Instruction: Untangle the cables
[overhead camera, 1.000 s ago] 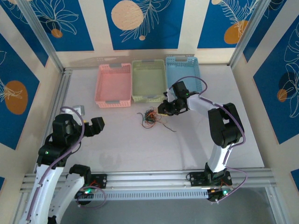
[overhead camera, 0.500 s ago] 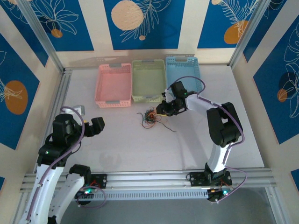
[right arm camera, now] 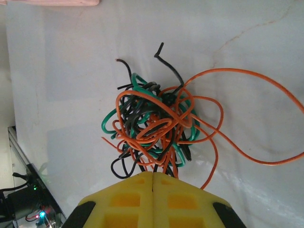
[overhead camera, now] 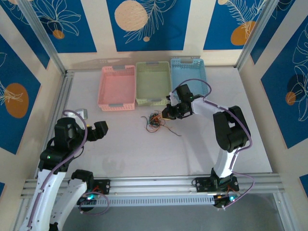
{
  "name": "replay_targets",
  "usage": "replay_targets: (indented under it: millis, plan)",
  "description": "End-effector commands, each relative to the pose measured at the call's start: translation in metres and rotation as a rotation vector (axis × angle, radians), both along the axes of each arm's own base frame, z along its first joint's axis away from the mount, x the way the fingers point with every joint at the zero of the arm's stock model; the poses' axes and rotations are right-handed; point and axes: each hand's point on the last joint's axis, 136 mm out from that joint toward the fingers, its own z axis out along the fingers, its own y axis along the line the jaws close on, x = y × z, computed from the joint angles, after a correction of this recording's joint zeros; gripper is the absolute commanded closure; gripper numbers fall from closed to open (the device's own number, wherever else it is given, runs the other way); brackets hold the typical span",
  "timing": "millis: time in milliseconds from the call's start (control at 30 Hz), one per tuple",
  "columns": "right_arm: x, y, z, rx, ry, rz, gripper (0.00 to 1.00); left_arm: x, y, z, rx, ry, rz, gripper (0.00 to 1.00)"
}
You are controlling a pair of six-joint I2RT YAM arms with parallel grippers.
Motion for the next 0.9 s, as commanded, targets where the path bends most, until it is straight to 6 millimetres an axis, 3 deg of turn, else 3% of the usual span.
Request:
replay_targets:
  millis: [0,167,400,633,867]
  plan:
    - [-0.009,0.004,0.022,0.110,-0.032,0.043,1.00,0.001,-0.006,0.000,-0.019,-0.006,-0.039,0.08]
    - [-0.033,0.014,0.043,0.214,-0.098,0.137,1.00,0.001,-0.018,0.000,-0.047,0.006,-0.097,0.10]
    - [-0.089,0.048,0.076,0.380,-0.189,0.372,1.00,-0.002,-0.045,0.002,-0.131,0.042,-0.223,0.13]
    - [-0.074,0.046,0.065,0.351,-0.142,0.324,1.00,0.000,-0.072,-0.010,-0.224,0.072,-0.275,0.16]
    - [-0.067,0.047,0.054,0.295,-0.105,0.297,1.00,-0.001,-0.105,-0.063,-0.134,0.169,-0.324,0.18]
